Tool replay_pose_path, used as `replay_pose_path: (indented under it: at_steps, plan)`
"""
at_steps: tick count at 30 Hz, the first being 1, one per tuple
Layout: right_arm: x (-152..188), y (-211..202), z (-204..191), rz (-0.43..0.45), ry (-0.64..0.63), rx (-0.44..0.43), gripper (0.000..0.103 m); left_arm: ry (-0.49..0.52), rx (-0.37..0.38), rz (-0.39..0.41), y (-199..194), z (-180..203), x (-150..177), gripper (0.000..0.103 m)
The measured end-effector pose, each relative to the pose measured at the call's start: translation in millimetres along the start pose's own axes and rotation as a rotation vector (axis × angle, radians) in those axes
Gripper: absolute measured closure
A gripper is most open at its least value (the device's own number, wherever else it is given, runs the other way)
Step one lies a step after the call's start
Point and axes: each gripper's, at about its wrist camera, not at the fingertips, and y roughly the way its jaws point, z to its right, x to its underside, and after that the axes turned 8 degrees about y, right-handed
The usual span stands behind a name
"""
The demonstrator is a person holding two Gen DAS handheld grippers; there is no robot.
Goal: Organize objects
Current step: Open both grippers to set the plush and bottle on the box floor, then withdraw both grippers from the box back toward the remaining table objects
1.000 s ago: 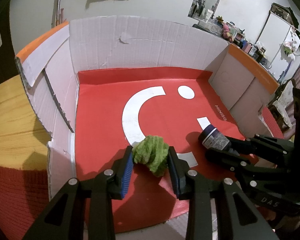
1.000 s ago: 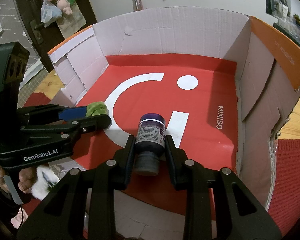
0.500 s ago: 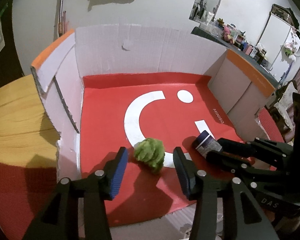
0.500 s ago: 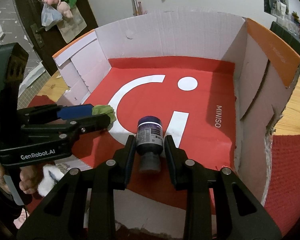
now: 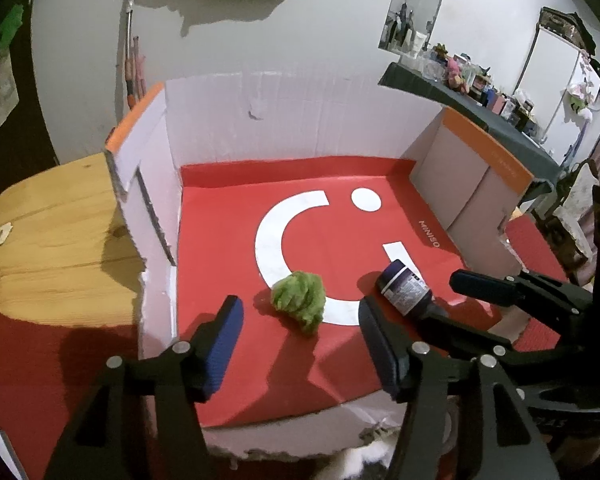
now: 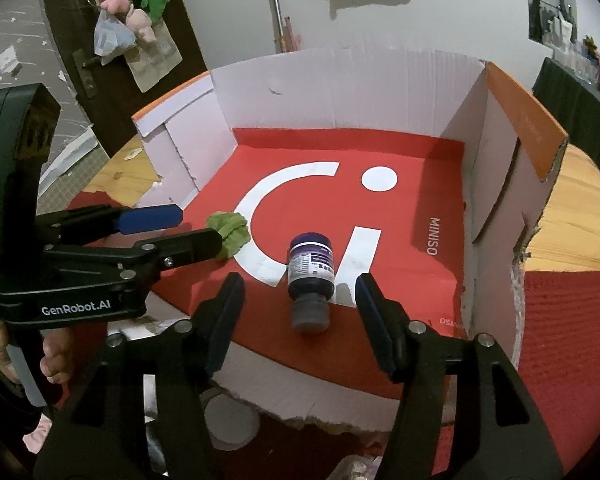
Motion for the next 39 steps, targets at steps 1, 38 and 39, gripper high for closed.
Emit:
replay_pose_path:
  at_steps: [1,38,39]
  plan:
    - [0.5,-1.0,-0.3,0.002,0.002,-0.002,0.047,-0.001,0.000,0.004,-2.6,-0.2,0.4,0.040]
    - [30.4,-54.1,-8.1,0.082,0.005,-0.006,0.013,-0.040,-0.076,0.111,-52.9,4.3,39.9,0.000]
    - [31.7,-56.2,-8.6,0.086,0.004,-0.002,0.012,-0.042,-0.080,0.114,-54.0,4.0,41.6,0.000]
